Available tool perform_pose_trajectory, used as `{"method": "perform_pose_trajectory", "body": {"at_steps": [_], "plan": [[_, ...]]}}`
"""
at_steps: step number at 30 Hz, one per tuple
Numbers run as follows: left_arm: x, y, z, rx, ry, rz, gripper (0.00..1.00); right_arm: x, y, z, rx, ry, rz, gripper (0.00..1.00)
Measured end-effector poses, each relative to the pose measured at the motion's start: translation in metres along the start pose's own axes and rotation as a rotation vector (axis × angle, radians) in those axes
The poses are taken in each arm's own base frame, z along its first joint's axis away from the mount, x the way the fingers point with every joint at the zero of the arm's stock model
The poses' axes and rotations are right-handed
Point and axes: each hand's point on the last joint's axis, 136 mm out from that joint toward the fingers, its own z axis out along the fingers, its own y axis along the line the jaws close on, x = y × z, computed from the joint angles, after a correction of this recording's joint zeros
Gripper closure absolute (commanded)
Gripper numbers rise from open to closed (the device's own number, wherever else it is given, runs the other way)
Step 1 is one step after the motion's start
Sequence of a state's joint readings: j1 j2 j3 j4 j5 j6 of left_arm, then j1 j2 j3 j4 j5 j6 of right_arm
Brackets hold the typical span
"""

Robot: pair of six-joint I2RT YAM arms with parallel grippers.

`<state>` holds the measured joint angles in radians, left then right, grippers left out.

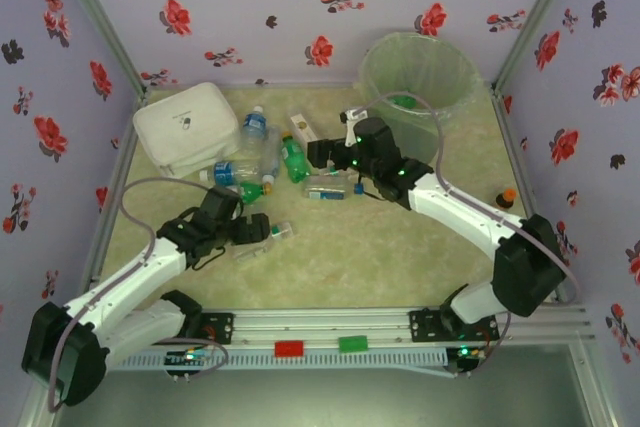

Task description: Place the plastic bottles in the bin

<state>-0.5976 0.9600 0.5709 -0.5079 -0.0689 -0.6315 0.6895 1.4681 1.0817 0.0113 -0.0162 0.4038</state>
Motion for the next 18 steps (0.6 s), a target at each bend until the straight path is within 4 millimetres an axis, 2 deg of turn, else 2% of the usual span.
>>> {"method": "perform_pose_trajectory", "body": {"at_steps": [5,18], "plan": [[0.011,-0.004,0.007,-0.004,0.044,0.03,0.0,0.007,0.0,0.009,-0.013,0.018,0.027,0.0],[0.048,-0.03,0.015,0.032,0.156,0.154,0.0,0.003,0.003,0.01,-0.017,0.011,0.027,0.0]]}}
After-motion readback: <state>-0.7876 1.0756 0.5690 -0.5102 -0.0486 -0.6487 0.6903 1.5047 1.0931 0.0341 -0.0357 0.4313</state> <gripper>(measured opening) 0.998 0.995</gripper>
